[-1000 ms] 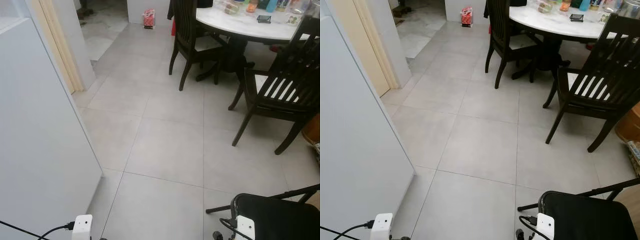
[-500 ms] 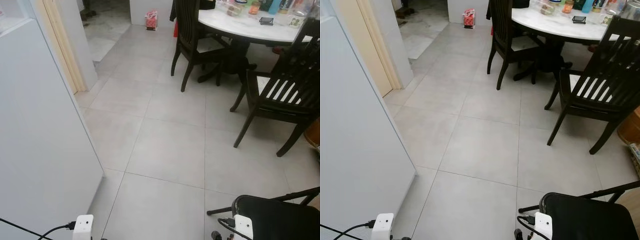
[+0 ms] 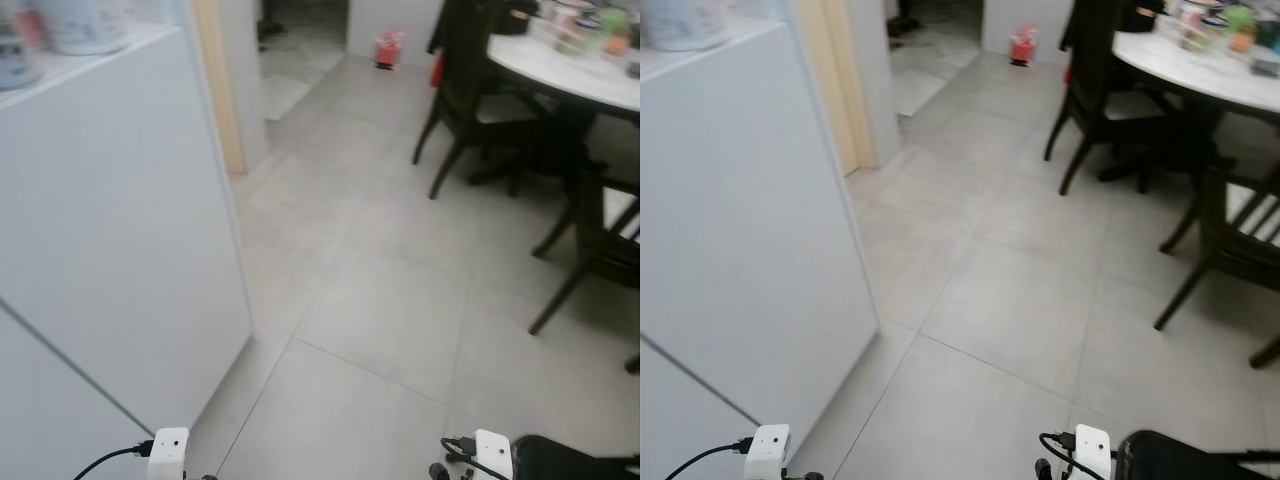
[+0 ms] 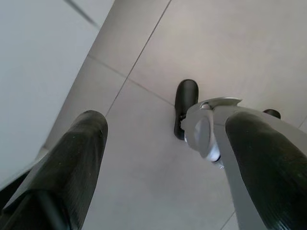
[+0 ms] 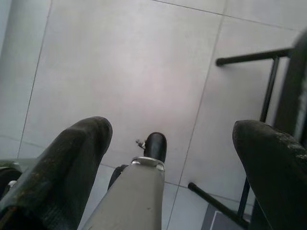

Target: Restocking fridge

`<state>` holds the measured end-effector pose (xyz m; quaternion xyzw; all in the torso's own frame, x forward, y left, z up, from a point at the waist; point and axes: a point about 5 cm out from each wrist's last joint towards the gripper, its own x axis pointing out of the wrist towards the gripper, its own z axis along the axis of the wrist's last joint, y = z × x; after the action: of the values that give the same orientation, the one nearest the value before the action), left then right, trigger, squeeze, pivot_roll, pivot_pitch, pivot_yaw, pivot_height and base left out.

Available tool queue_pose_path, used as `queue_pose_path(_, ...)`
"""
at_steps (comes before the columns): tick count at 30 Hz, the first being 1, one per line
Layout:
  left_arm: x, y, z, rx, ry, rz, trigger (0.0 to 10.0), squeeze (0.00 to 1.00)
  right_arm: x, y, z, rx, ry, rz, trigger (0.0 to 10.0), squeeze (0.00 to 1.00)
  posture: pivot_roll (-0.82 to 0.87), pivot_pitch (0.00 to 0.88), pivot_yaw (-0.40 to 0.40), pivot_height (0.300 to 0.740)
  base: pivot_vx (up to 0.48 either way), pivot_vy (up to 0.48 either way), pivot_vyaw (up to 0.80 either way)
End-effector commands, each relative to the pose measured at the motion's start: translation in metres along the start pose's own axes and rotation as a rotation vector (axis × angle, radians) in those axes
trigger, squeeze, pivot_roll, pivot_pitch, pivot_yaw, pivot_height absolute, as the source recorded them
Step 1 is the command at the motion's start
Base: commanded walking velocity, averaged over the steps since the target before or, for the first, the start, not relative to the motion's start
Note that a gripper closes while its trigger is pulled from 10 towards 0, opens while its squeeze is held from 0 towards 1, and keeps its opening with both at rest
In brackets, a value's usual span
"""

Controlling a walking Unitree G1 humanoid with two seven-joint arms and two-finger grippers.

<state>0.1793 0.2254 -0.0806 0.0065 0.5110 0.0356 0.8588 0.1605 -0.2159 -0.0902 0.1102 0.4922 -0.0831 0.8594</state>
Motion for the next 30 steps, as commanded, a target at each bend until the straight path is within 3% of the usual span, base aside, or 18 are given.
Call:
queue_pose_path(1,-0.0004,0.0023,-0.002,0.046,0.01,0.013,10.0,0.0,0.0,0.0002,0.0,-0.011,0.007,0.009,10.0,0.0,0.03,0.0,-0.025,0.74,0.0,0.0,0.8)
queue_pose_path(30,-0.0006,0.0025,-0.0051,0.041,0.017,0.006,10.0,0.0,-0.0003,0.0009,-0.0039,-0.054,0.038,0.029,10.0,0.0,0.02,0.0,-0.019,0.74,0.0,0.0,0.8)
